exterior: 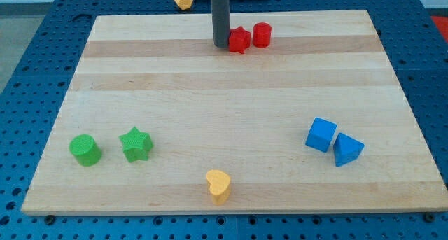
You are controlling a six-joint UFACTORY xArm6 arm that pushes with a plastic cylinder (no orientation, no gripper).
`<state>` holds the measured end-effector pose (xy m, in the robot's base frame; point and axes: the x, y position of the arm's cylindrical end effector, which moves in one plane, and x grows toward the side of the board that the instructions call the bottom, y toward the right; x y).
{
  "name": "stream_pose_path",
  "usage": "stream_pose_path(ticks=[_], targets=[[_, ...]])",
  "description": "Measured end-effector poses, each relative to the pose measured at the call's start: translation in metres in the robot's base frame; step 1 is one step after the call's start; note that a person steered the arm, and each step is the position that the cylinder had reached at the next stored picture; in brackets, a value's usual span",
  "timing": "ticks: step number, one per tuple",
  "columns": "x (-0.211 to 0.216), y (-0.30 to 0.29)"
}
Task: Move your arm to the bottom right
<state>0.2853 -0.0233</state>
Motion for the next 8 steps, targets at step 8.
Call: stream_pose_path(ticks=[8], targets=[[-0.092, 0.164]])
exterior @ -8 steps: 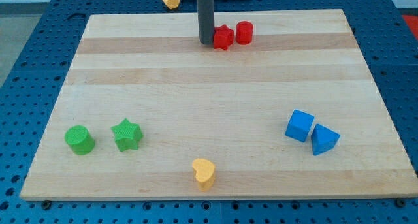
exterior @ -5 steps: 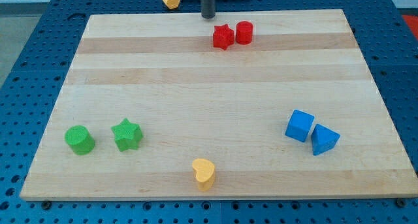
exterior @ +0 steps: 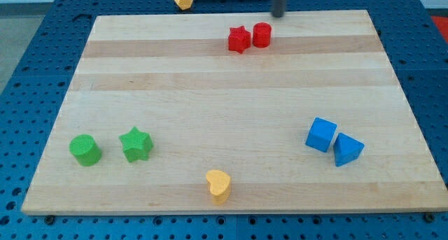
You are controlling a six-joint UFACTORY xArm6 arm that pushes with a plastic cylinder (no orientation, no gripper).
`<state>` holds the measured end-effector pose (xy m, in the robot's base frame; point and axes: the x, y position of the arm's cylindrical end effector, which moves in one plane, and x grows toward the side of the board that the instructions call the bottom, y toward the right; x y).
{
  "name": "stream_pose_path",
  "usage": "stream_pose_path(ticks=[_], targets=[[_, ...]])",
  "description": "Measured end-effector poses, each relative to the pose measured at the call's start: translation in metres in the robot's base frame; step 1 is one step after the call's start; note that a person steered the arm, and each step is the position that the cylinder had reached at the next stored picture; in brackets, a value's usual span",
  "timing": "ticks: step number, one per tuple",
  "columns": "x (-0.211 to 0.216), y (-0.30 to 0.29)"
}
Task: Move your arm to the bottom right
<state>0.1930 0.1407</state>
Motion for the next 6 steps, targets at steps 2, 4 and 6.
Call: stream_pose_path(ticks=[2, 4, 6], targets=[[0.004, 0.091], [0.004, 0.102], [0.004, 0.108]])
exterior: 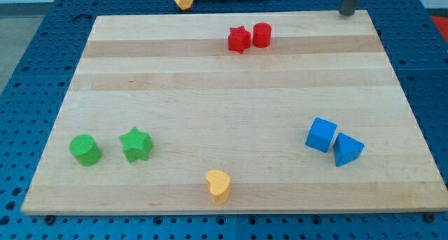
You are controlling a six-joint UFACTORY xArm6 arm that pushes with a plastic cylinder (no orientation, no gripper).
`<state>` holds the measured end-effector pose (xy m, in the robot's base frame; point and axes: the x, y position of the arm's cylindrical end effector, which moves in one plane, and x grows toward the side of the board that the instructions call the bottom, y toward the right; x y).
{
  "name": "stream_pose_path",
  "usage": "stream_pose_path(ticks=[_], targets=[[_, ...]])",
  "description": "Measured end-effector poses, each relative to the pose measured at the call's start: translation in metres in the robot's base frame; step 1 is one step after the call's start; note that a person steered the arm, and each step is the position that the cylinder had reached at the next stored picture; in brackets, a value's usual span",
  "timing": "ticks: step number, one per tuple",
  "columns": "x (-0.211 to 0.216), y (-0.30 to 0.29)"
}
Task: Move your arm to the bottom right
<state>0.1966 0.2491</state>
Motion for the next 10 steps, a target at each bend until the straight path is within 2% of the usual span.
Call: stream_pose_path(ticks=[5, 6, 10], targets=[[0.0, 0.015], [0.017, 0.017], [0.217, 0.019]])
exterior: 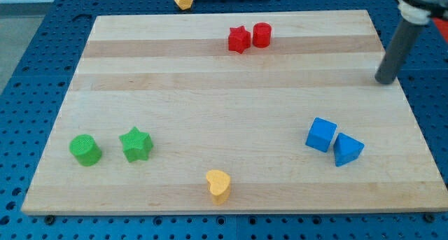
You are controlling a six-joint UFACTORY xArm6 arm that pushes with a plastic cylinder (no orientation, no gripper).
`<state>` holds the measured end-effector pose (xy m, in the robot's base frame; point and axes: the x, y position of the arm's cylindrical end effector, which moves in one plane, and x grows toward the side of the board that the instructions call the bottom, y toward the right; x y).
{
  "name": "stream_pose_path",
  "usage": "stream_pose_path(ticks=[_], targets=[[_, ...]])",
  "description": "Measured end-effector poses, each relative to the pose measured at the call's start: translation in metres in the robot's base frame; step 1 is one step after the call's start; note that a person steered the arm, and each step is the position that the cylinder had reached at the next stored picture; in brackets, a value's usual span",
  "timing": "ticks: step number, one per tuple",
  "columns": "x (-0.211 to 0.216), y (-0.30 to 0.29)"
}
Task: Move your arm to the bottom right
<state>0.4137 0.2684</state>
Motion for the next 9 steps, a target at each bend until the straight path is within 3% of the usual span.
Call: stream_pose_path(ticks=[3, 5, 9], targets=[[0.15, -0.002], [0.199, -0.046], [0.205, -0.118]])
